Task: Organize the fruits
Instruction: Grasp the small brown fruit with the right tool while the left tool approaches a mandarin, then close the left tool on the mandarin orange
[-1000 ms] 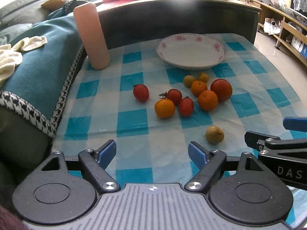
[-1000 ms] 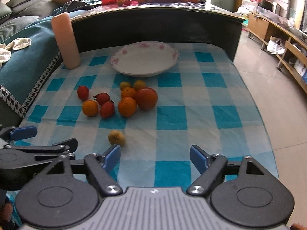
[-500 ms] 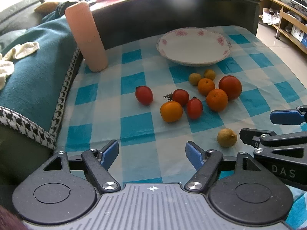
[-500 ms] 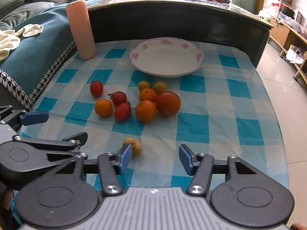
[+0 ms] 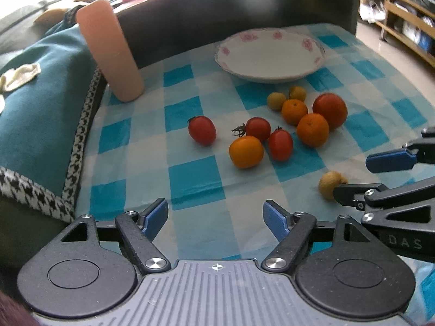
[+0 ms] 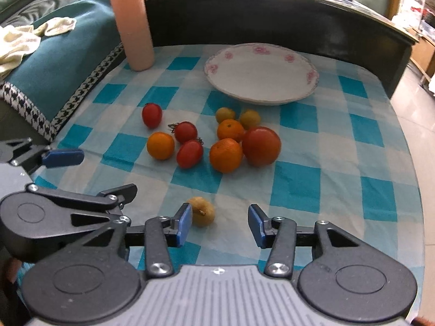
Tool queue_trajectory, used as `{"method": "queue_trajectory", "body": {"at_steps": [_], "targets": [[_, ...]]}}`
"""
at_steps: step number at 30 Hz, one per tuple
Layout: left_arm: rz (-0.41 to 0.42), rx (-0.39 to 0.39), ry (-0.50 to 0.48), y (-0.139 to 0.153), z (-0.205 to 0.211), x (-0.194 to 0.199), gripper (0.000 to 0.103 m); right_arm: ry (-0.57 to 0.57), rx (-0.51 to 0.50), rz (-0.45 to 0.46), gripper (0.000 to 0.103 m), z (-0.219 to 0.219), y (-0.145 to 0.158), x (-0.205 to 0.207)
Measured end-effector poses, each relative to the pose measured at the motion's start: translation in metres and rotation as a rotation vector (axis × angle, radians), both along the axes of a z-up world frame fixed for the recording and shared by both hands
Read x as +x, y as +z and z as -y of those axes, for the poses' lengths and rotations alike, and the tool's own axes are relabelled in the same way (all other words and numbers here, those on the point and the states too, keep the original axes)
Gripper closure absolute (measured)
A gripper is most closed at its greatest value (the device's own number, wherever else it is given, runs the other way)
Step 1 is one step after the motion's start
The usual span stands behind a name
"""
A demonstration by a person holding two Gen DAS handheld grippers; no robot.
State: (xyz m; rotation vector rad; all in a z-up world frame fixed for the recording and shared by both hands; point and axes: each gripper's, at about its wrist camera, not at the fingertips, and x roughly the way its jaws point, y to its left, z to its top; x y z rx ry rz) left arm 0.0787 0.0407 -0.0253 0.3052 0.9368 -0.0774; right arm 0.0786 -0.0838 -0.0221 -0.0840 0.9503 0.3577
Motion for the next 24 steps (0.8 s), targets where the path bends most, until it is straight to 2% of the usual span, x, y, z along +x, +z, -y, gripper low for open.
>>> {"method": "queue_trajectory", "body": {"at_steps": [4, 10, 15, 18, 22, 24], "targets": [[-0.017, -0.016, -0.019, -0.001, -0.006, 0.008, 0.021, 0.053, -0.007, -0.003, 0.045, -0.006, -0.006, 0.000], [-0.003, -0.029, -0.102, -0.001, -0.006, 0.019, 0.021, 0.100, -0.008, -0.019, 0.053, -0.009, -0.011, 0.006], [-0.023, -0.095, -0.150, -0.005, -0.007, 0.037, 0.022, 0.126, 0.012, -0.054, 0.062, -0.008, -0.017, 0.011], [-0.024, -0.089, -0.164, -0.010, -0.004, 0.046, 0.026, 0.131, 0.022, -0.063, 0.062, -0.007, -0.016, 0.013], [-0.066, -0.141, -0.185, -0.017, -0.001, 0.057, 0.039, 0.111, 0.041, -0.076, 0.062, 0.000, -0.014, 0.015], [-0.069, -0.132, -0.191, -0.019, 0.003, 0.059, 0.039, 0.098, 0.051, -0.084, 0.062, 0.004, -0.014, 0.016]]}}
